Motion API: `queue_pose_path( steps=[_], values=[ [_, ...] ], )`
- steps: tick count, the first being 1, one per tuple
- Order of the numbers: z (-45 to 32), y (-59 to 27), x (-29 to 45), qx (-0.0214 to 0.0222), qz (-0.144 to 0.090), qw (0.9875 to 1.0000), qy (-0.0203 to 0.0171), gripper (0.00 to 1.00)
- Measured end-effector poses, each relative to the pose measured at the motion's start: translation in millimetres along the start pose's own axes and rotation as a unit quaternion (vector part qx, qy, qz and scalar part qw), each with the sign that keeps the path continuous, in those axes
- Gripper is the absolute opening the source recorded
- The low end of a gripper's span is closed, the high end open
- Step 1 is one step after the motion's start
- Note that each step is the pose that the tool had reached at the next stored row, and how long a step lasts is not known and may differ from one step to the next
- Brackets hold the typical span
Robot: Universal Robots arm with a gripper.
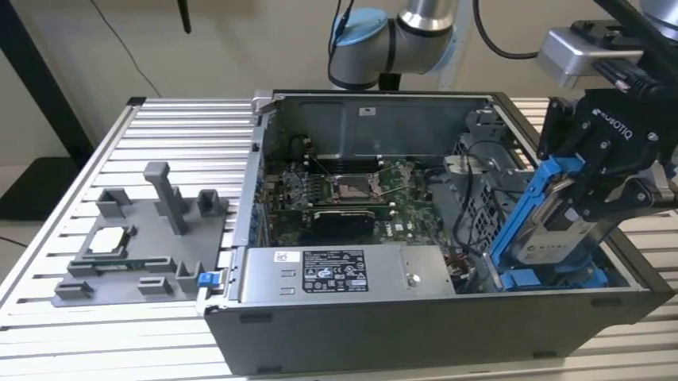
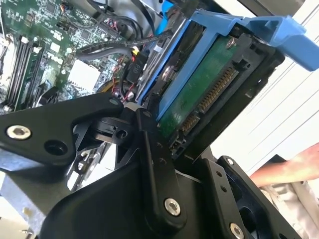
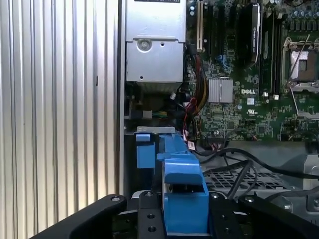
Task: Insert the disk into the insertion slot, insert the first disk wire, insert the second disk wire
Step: 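Insert the first disk wire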
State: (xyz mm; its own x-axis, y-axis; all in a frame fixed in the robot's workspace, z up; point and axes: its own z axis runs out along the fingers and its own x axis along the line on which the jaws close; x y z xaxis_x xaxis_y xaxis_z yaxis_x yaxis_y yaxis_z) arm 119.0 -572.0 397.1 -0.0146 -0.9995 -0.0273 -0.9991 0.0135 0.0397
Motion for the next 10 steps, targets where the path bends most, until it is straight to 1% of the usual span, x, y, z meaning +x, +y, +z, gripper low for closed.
queue_pose_path(
  steps=[4,7,8,10],
  values=[
    [6.3,-0.2,-2.3,0.0000,0.001,1.0000,-0.0026,0.00],
    [10.0,-0.3,-2.4,0.0000,0.001,1.0000,-0.0029,0.00],
    [11.4,-0.4,-2.5,-0.0001,0.001,1.0000,-0.0035,1.00],
    [11.7,-0.4,-2.3,-0.0001,0.001,1.0000,-0.0027,1.00]
  ],
)
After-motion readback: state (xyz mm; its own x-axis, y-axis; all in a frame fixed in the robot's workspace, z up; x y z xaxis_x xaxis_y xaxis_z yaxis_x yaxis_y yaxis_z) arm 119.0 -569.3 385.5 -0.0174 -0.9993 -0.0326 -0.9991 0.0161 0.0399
